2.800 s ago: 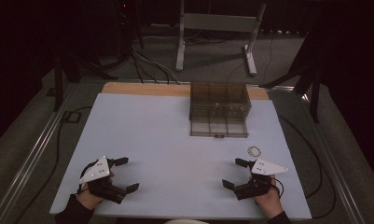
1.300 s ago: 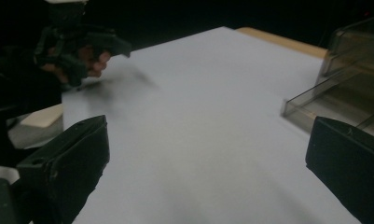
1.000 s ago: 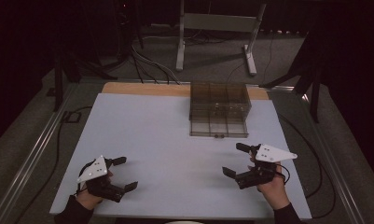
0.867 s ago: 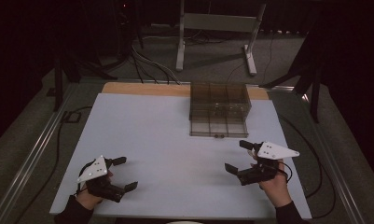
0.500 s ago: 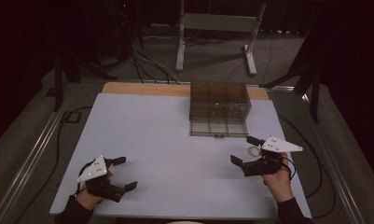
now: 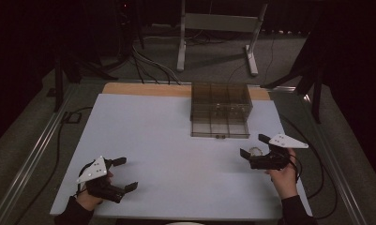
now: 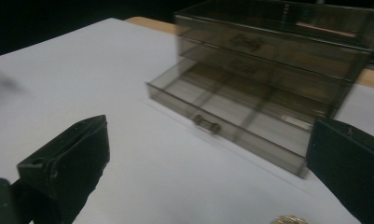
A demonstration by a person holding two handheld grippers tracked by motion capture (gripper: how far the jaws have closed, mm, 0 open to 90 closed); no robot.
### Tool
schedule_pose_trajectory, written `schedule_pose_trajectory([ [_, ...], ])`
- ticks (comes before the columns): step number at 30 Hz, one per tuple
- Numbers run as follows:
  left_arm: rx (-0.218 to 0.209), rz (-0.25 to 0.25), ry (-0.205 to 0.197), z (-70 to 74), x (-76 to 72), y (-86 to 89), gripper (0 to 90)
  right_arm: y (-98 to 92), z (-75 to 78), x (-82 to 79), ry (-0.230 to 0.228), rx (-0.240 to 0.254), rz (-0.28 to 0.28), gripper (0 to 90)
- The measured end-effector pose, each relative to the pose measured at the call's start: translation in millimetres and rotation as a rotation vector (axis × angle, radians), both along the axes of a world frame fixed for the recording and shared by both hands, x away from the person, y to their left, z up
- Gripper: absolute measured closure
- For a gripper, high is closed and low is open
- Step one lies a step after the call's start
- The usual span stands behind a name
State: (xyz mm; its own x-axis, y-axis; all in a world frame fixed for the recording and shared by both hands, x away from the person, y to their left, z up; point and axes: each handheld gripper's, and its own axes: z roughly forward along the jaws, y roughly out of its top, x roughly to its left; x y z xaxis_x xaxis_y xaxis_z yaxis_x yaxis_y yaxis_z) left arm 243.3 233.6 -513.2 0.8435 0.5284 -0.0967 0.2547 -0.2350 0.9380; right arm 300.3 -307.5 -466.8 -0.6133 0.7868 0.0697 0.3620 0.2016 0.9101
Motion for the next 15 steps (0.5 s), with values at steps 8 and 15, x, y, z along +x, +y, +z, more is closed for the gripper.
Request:
schedule_pose_trajectory([
  [8,-0.009,0.005,0.001,0.5,0.0,0.5,0.4,-21.5,-10.3,10.6,0.054,-0.009,-0.124,5.0],
  [15,-0.010,0.003,0.000,0.5,-0.2,0.8,0.4,-37.0,-24.0,18.8,0.136,-0.044,-0.236,10.5],
])
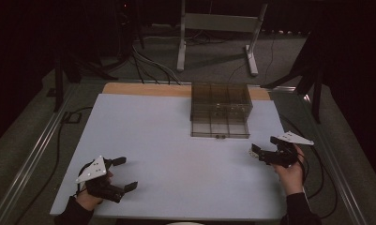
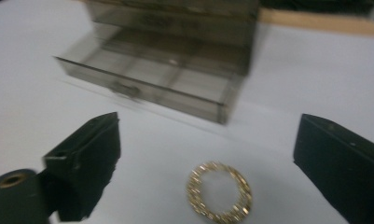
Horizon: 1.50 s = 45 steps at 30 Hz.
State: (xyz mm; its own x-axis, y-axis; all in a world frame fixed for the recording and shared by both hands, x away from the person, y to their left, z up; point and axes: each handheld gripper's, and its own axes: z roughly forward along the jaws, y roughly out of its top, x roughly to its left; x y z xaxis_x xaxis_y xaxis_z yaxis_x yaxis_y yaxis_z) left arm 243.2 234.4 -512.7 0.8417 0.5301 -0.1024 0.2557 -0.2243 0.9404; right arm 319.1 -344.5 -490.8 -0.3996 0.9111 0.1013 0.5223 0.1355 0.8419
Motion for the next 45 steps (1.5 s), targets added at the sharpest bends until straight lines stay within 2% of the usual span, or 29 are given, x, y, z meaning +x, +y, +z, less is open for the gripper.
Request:
schedule_pose_trajectory([
  [3,0.001,-0.002,0.001,-0.1,0.1,0.4,0.4,-4.4,-5.1,2.0,0.034,-0.001,-0.052,20.3],
  [5,0.002,0.000,0.001,-0.3,0.4,0.7,0.4,-6.3,-8.1,3.4,0.060,-0.019,-0.086,27.8],
  [7,0.004,-0.001,0.002,-0.4,0.1,0.6,0.4,-8.4,-10.9,3.9,0.090,-0.004,-0.082,36.1],
  [10,0.001,-0.001,0.001,0.1,0.2,0.6,0.4,-6.1,-14.2,3.7,0.109,-0.020,-0.054,45.9],
  [11,0.001,0.000,0.000,0.1,0.1,0.7,0.4,-5.0,-15.1,3.8,0.112,-0.034,-0.053,47.2],
  [14,0.004,-0.001,0.001,-0.1,-0.2,0.8,0.4,-2.3,-19.0,4.0,0.133,-0.032,-0.037,53.8],
  [22,0.004,0.000,0.001,-0.4,0.1,0.9,0.4,6.4,-29.2,9.2,0.178,-0.045,0.003,62.5],
  [25,0.007,0.001,0.002,-0.9,-0.2,0.9,0.4,6.4,-32.5,11.7,0.193,-0.035,0.005,65.0],
  [30,0.008,-0.002,-0.001,-0.4,-1.1,0.1,0.4,6.9,-37.2,15.1,0.228,-0.022,0.018,76.4],
  [34,0.010,-0.005,-0.001,-0.4,-1.4,-0.2,0.4,6.2,-35.0,15.6,0.233,-0.007,0.015,84.6],
  [38,0.011,-0.006,0.001,-0.8,-1.0,0.5,0.4,7.1,-33.5,15.2,0.238,-0.008,0.024,85.3],
  [45,0.005,-0.006,0.004,-1.2,-1.0,0.4,0.4,7.5,-25.3,12.3,0.202,-0.020,0.014,86.4],
])
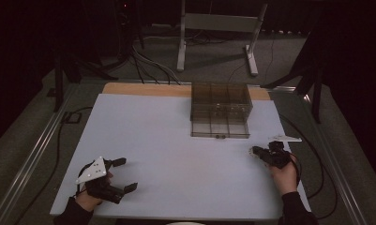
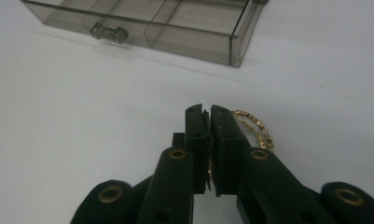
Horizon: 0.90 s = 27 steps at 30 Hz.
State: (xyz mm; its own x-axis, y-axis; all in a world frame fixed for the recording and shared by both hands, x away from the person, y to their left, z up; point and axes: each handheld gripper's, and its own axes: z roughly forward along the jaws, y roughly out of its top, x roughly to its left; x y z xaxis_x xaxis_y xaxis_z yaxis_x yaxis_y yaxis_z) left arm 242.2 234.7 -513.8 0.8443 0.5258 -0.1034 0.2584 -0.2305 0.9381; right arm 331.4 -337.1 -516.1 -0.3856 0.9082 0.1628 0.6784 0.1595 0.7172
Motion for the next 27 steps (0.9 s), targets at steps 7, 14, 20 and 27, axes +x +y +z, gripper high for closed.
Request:
schedule_pose_trajectory([
  [7,-0.006,0.001,0.000,0.1,-0.3,0.2,0.4,0.9,5.1,-2.4,-0.017,-0.017,-0.009,86.4],
  [14,-0.005,-0.001,0.002,0.1,-0.6,-0.6,0.5,6.3,14.0,-4.9,-0.030,-0.007,0.007,86.5],
  [20,-0.003,-0.005,0.000,0.6,-0.5,-1.6,0.4,14.9,21.6,-4.8,-0.042,-0.011,0.036,86.5],
  [27,-0.010,-0.004,0.001,0.8,0.5,-1.3,0.4,25.7,29.0,0.3,-0.054,-0.020,0.063,86.5],
])
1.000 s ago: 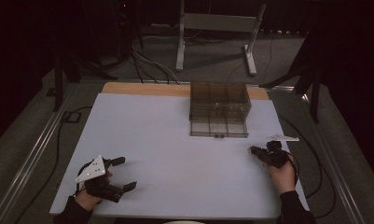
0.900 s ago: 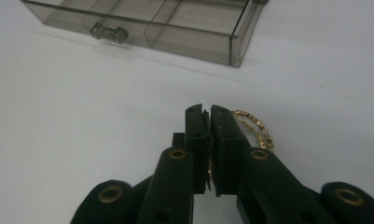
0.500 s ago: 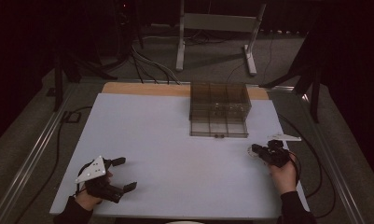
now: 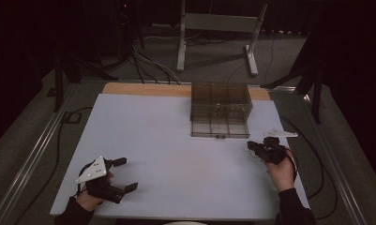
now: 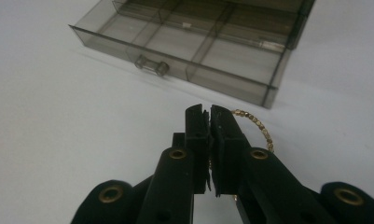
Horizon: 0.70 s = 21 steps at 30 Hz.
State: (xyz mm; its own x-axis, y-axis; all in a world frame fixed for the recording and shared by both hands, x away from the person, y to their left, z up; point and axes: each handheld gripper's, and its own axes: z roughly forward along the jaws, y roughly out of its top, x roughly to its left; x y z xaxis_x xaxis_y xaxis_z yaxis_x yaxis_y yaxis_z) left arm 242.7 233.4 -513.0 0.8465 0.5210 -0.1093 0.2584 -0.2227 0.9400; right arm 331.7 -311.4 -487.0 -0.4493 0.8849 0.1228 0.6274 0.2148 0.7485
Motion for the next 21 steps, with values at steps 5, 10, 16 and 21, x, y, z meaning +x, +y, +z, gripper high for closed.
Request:
schedule_pose_trajectory([
  [5,0.005,-0.004,-0.002,0.0,0.1,-0.5,0.4,9.5,6.4,5.2,-0.012,-0.004,0.022,86.5],
  [10,-0.002,0.001,-0.001,0.3,0.7,0.4,0.4,20.4,15.3,11.7,-0.027,-0.012,0.045,86.5],
  [16,-0.002,-0.002,-0.004,0.6,0.7,0.5,0.4,33.8,24.3,20.0,-0.038,-0.018,0.072,86.5],
  [21,-0.008,0.000,0.001,0.3,1.1,1.2,0.4,44.8,30.2,26.0,-0.049,-0.032,0.092,86.5],
])
